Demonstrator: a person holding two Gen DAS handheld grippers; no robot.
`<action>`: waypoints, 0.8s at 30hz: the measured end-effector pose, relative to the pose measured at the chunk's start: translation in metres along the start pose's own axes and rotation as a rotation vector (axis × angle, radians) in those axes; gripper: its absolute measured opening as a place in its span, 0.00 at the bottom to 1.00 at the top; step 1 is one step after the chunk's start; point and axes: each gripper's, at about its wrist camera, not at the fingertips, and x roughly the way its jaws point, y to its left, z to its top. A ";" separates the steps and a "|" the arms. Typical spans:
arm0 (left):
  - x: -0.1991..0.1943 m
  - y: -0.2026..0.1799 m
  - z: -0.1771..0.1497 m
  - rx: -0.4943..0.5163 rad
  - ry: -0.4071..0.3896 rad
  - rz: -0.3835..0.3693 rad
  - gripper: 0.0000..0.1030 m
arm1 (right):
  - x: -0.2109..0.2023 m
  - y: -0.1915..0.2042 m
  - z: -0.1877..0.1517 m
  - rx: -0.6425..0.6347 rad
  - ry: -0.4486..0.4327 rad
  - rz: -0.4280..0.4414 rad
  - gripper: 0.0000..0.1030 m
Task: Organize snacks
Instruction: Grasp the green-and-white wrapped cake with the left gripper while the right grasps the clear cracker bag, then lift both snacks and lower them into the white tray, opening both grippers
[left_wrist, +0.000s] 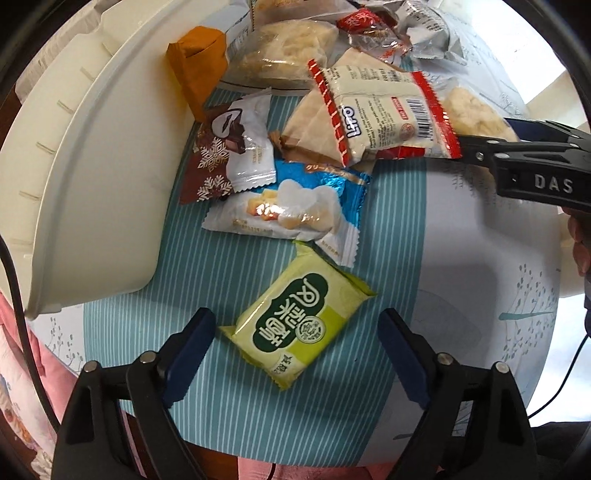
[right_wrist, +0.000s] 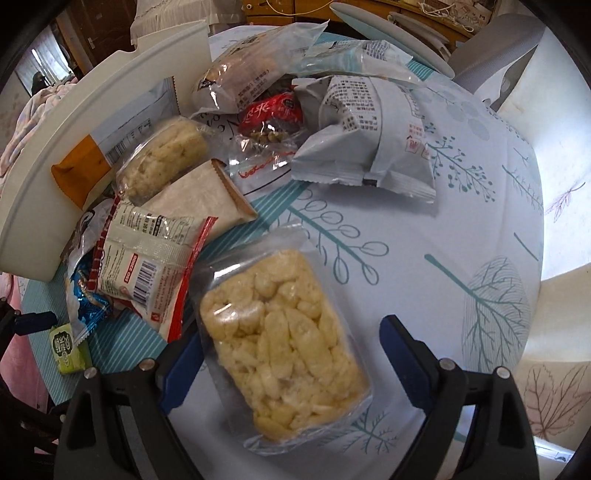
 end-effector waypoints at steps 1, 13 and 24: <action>0.000 0.000 0.000 0.005 -0.005 -0.003 0.82 | -0.001 -0.001 0.002 0.000 -0.005 -0.001 0.83; -0.009 -0.012 0.004 0.041 -0.050 -0.003 0.51 | -0.012 -0.013 0.011 0.015 -0.027 0.000 0.58; -0.016 -0.010 0.002 0.035 -0.035 -0.010 0.43 | -0.011 -0.025 0.001 0.071 0.003 0.058 0.58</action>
